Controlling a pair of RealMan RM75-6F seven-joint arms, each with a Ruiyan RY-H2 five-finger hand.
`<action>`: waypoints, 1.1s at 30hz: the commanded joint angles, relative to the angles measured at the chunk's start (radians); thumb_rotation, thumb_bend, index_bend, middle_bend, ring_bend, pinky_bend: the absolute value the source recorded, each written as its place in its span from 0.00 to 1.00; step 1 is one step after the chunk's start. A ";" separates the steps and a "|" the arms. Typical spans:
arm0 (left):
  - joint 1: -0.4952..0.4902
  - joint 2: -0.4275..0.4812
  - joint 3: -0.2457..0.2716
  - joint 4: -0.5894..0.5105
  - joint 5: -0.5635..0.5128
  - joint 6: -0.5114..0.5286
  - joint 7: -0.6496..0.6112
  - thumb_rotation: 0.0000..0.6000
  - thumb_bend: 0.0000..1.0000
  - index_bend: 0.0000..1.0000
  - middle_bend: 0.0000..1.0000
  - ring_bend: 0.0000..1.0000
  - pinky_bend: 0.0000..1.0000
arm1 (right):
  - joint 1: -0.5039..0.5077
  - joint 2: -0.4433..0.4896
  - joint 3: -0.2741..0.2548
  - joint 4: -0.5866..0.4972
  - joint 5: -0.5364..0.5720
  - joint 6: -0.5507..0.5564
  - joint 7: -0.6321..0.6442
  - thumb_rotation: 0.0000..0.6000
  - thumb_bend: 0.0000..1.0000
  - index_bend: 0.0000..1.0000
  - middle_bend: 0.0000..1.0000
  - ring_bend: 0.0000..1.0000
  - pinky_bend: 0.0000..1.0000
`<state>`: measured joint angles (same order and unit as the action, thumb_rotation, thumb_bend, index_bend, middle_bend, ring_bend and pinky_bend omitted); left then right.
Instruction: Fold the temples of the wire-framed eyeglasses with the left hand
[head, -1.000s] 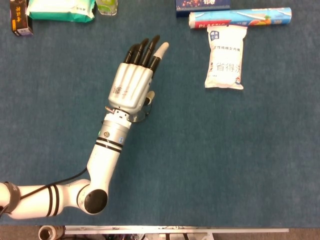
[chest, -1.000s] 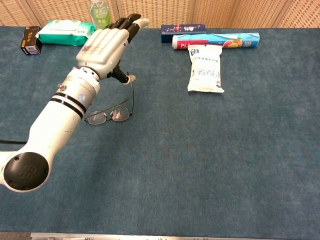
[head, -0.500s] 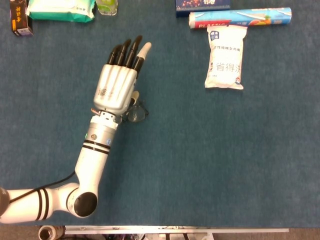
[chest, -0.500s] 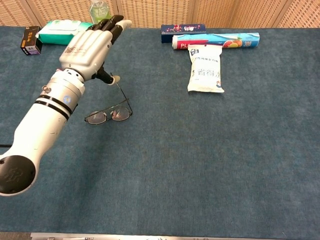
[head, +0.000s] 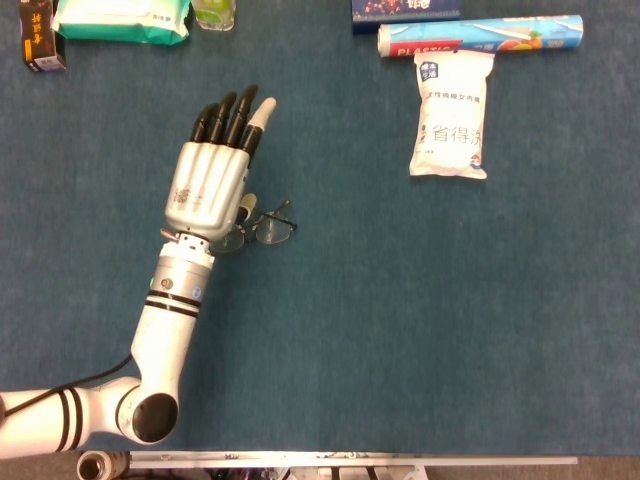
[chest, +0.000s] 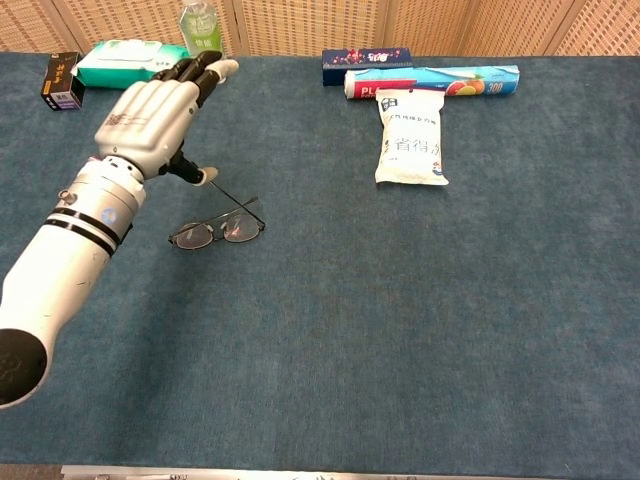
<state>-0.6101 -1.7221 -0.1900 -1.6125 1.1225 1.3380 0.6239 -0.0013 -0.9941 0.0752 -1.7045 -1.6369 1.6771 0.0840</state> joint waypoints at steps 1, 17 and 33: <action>0.011 0.003 0.004 0.012 0.001 -0.002 -0.019 1.00 0.16 0.00 0.00 0.00 0.10 | -0.001 0.000 0.000 0.000 -0.001 0.001 -0.001 1.00 0.47 0.47 0.37 0.23 0.41; 0.067 -0.012 0.044 0.102 0.035 -0.006 -0.109 1.00 0.16 0.00 0.00 0.00 0.10 | -0.004 0.001 -0.003 -0.003 -0.011 0.010 -0.004 1.00 0.47 0.47 0.37 0.23 0.41; 0.101 -0.046 0.049 0.196 0.048 -0.041 -0.195 1.00 0.16 0.00 0.00 0.00 0.10 | -0.008 0.006 -0.002 -0.007 -0.013 0.018 0.000 1.00 0.47 0.47 0.37 0.23 0.41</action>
<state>-0.5117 -1.7656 -0.1395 -1.4220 1.1720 1.3007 0.4346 -0.0095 -0.9877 0.0731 -1.7114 -1.6496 1.6946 0.0844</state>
